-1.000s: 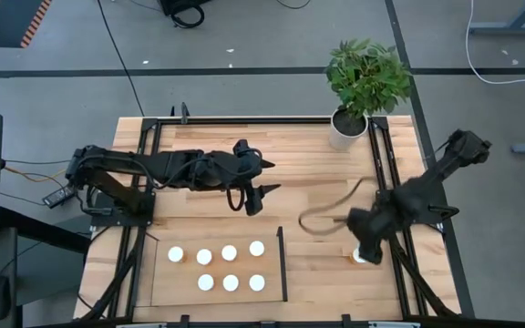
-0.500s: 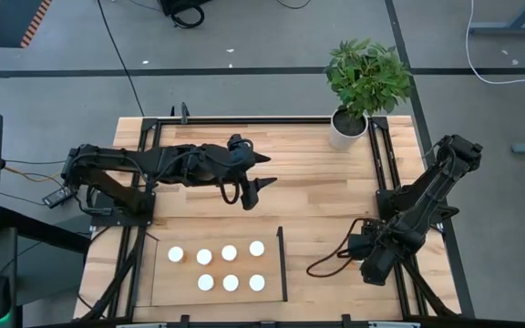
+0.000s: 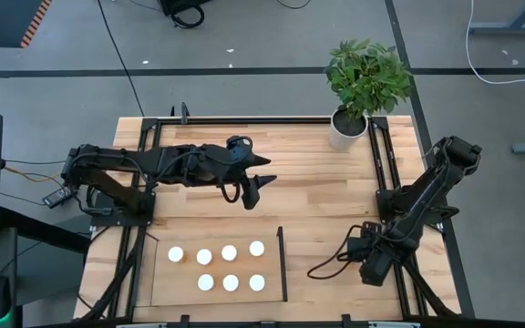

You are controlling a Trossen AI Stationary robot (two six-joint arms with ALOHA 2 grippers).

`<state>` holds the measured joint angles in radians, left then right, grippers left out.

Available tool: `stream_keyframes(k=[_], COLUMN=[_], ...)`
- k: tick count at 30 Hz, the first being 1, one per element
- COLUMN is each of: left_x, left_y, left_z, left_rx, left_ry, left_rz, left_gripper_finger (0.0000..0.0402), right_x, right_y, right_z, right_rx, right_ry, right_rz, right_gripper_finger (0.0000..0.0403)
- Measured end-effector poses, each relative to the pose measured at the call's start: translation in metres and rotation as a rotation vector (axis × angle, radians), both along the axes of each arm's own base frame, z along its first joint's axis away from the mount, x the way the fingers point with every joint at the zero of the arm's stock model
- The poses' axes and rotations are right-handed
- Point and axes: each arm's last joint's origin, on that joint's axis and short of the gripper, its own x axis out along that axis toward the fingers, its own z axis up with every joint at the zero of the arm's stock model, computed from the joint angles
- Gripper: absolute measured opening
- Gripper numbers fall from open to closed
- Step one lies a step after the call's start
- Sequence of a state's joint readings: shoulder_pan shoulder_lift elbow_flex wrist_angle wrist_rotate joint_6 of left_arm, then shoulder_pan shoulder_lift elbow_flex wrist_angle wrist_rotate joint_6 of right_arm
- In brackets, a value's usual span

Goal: Pick and place medicine bottles onto shelf by color
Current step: Move the orange pill bottle to the center of the table

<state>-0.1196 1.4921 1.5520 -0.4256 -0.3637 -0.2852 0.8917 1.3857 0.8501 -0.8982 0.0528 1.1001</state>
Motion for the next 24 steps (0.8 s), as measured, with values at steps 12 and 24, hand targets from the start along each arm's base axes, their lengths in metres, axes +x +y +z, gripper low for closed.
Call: stream_keyframes(k=[12,24], left_x=[0.0,0.0], left_y=[-0.001,-0.001], left_z=[-0.001,-0.001], left_rx=[0.0,0.0], left_ry=[0.007,0.008], left_rz=[-0.002,-0.002], left_gripper_finger=[0.0198,0.0183], right_x=[-0.001,-0.001], right_y=[-0.002,-0.002], right_z=[-0.012,-0.011], right_rx=[0.02,0.021], right_ry=[-0.008,-0.012], right_rz=[-0.041,-0.072], right_gripper_finger=[0.0356,0.0283])
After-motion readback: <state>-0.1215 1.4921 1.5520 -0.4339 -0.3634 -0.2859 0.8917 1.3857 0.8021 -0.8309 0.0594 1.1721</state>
